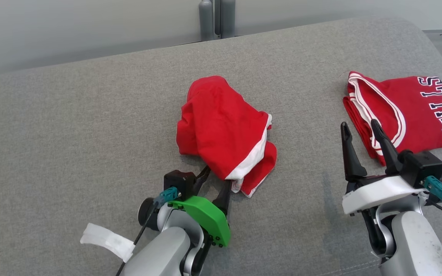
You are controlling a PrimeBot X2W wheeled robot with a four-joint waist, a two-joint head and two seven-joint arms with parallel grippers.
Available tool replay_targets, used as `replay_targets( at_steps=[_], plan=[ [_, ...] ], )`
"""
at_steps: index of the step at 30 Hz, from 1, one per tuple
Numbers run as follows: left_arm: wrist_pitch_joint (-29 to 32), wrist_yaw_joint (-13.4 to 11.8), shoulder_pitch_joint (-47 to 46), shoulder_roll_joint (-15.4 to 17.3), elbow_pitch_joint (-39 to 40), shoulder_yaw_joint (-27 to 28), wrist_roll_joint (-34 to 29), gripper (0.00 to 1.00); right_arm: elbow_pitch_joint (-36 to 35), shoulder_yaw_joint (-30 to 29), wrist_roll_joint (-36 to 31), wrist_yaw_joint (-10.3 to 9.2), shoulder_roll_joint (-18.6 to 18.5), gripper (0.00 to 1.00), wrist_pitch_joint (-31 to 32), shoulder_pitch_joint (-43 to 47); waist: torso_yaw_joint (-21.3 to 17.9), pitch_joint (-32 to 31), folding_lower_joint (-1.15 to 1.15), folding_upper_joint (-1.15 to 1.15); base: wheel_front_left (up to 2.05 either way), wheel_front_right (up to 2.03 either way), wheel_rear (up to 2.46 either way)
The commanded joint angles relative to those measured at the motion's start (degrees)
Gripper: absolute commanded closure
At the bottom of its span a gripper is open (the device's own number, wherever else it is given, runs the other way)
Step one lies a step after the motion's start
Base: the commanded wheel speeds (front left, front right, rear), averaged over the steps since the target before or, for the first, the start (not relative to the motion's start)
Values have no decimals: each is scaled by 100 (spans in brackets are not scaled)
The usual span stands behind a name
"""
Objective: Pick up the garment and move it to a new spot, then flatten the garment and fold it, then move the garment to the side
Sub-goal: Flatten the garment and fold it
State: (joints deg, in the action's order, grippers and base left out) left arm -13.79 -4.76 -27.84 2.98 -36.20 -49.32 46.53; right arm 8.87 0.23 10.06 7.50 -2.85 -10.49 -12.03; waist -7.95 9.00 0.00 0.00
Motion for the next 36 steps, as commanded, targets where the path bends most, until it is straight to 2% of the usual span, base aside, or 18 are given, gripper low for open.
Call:
replay_targets(
  at_steps=[1, 2, 6, 10, 12, 13, 19, 20, 22, 26, 33, 35, 36],
  plan=[
    [-43, -39, -85, 8, -24, 20, -24, 82, 7, -22, 22, -3, -10, 0, -39, -7, 12, -12, 0, 0, 0, 0, 0],
    [-52, -31, -115, 7, -43, 5, -59, 100, 14, -31, 20, -3, -10, 0, -38, -1, 25, -23, 0, 0, 0, 0, 0],
    [-98, -90, -268, 151, -95, -24, -273, 100, 27, -90, 9, -3, -10, 0, -67, 59, 118, -69, 0, 0, 0, 0, 0],
    [-101, -262, -518, 534, -62, -67, -632, 100, 44, -114, 25, -3, -10, 0, -73, 98, 229, -131, 0, 0, 0, 0, 0],
    [-50, -388, -706, 813, -18, -158, -885, 100, 51, -112, 32, -3, -10, 0, -76, 113, 284, -168, 0, 0, 0, 0, 0],
    [58, -506, -891, 1112, 48, -269, -1147, 100, 63, -113, 45, -3, -10, 0, -79, 130, 335, -202, 0, 0, 0, 0, 0],
    [518, -926, -1375, 1996, 408, -671, -2043, 100, 106, -72, 83, -3, -10, 0, -85, 146, 424, -263, 0, 0, 0, 0, 0],
    [691, -1105, -1513, 2259, 447, -912, -2476, 100, 127, -34, 104, -3, -10, 0, -76, 139, 432, -257, 0, 0, 0, 0, 0],
    [890, -1226, -1566, 2423, 366, -1165, -2825, 100, 150, 4, 105, -3, -10, 0, -59, 119, 429, -242, 0, 0, 0, 0, 0],
    [1100, -1301, -1399, 2479, 161, -1398, -3016, 100, 208, 106, 148, -3, -11, 0, -41, 59, 384, -189, 0, 0, 0, 0, 0],
    [940, -1234, -1036, 2198, -156, -1428, -2731, 100, 330, 208, 104, -3, -9, 0, 15, 21, 355, -126, 0, 0, 0, 0, 0],
    [838, -1232, -972, 2105, -237, -1402, -2650, 67, 363, 235, 106, -3, -10, 0, 29, 16, 365, -141, 0, 0, 0, 0, 0],
    [838, -1232, -972, 2105, -237, -1402, -2650, 67, 363, 235, 106, -3, -10, 0, 29, 16, 365, -141, 0, 0, 0, 0, 0]
  ],
)
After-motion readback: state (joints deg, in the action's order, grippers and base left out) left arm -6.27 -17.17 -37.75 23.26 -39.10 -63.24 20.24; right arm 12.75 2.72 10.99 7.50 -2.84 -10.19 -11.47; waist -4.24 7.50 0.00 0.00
